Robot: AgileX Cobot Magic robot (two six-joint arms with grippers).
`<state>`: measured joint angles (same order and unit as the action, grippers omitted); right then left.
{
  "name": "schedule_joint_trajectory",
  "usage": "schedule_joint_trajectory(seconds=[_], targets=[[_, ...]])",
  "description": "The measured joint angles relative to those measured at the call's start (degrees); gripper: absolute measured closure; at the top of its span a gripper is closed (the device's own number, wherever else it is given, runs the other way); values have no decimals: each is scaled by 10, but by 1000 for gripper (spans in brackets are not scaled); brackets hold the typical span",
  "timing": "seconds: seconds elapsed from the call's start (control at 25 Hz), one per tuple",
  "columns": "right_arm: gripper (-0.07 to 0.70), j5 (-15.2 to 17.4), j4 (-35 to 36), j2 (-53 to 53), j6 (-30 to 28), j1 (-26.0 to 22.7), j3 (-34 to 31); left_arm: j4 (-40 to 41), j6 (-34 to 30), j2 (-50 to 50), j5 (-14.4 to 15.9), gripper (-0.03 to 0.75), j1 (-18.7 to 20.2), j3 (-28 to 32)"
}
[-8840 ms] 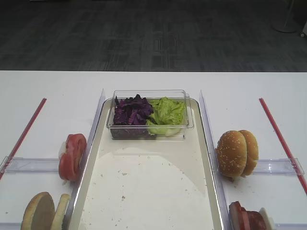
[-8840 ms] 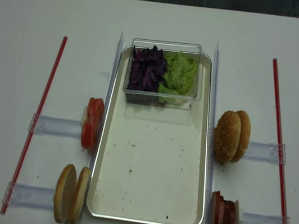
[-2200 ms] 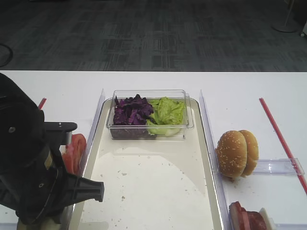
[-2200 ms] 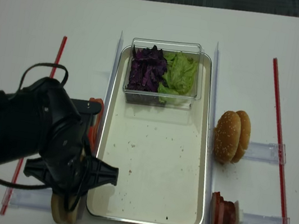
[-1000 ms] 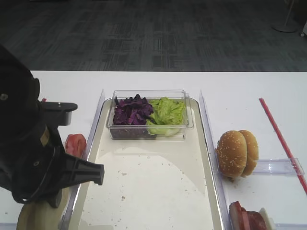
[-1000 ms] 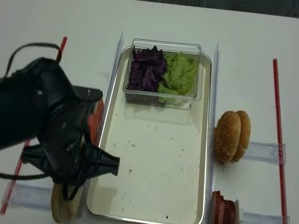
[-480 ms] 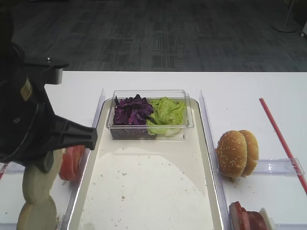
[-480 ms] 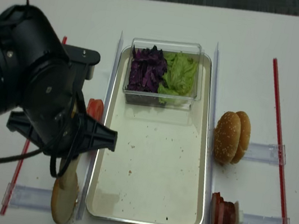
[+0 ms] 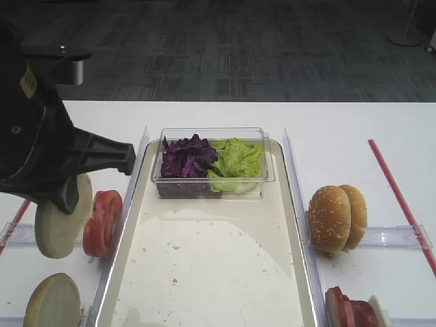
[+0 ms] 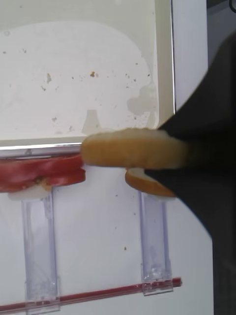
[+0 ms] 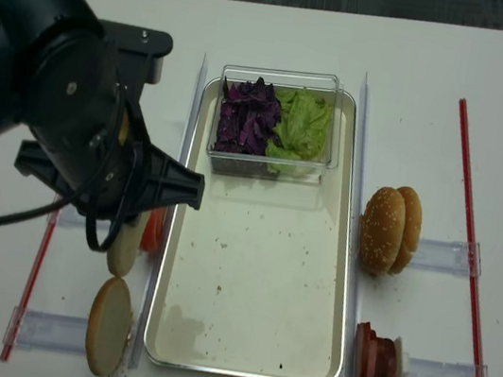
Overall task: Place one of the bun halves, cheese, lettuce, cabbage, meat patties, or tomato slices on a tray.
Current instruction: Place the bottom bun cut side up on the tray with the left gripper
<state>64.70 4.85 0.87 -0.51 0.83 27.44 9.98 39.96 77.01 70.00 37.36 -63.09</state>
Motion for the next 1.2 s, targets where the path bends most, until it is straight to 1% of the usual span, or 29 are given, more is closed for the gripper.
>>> schedule_joint_trajectory(seconds=[0.32,0.44,0.68,0.96,1.12,1.2], targets=[[148,0,0,0,0,0,0,-23,-52,0,2,681,-64,0],[148,0,0,0,0,0,0,-30,-72,0,-7,682,-85,0],[148,0,0,0,0,0,0,-54,-119,14,-12,683,-126,-1],[148,0,0,0,0,0,0,-61,-136,34,-33,683,-130,-6],[148,0,0,0,0,0,0,-63,-138,34,-34,683,-130,-20],[148,0,0,0,0,0,0,-79,-148,34,-34,683,-130,-24]])
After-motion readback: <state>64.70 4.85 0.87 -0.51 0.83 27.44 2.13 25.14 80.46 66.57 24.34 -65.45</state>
